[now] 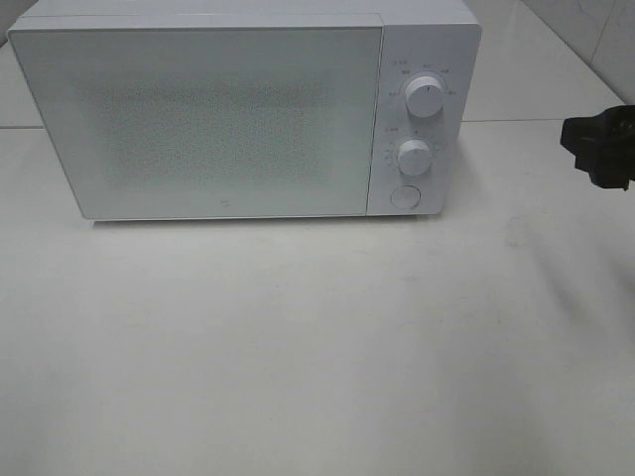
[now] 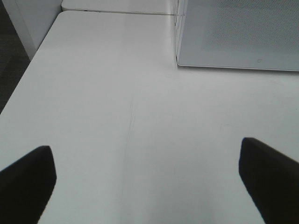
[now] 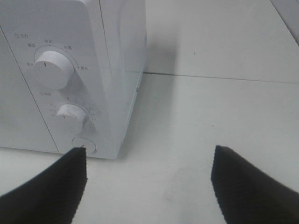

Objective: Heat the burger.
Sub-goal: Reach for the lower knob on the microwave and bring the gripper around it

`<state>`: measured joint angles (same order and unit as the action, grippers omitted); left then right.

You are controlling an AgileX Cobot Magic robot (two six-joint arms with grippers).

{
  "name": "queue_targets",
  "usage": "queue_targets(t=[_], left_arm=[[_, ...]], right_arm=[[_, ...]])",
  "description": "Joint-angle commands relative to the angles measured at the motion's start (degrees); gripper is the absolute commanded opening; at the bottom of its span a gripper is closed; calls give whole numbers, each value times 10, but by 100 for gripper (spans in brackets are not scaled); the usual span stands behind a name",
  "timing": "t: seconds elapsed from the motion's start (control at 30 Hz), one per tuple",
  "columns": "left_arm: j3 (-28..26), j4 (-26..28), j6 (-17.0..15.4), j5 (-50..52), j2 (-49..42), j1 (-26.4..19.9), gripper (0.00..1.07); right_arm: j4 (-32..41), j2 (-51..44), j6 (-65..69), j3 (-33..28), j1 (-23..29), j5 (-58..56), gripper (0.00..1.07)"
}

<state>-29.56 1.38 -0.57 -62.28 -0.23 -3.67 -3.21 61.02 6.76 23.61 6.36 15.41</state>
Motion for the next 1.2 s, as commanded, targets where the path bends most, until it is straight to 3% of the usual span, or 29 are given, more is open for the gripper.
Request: queue_targets(t=[0.03,0.37,0.6,0.67,0.7,0.77,1.1,1.2], left_arm=[[0,2,2,8,-13,-1,100],[0,2,2,8,-13,-1,100],[0,2,2,8,-13,-1,100],[0,2,2,8,-13,-1,100],[0,2,2,8,-13,-1,100],[0,2,2,8,-13,-1,100],[0,2,2,8,-13,-1,100],[0,2,2,8,-13,-1,100]], right_arm=[[-7,22,4,0,-1,54,72],[1,110,-18,0,-1,173,72],[86,148,-120,-23,22,266,72],[155,171,-182,-42,54,317,72],[155,171,-182,-42,54,317,72],[230,202,-233,-57,103,378,72],[273,270,-256,-60,201,462,72],[327,293,-254,-60,235,483,72]])
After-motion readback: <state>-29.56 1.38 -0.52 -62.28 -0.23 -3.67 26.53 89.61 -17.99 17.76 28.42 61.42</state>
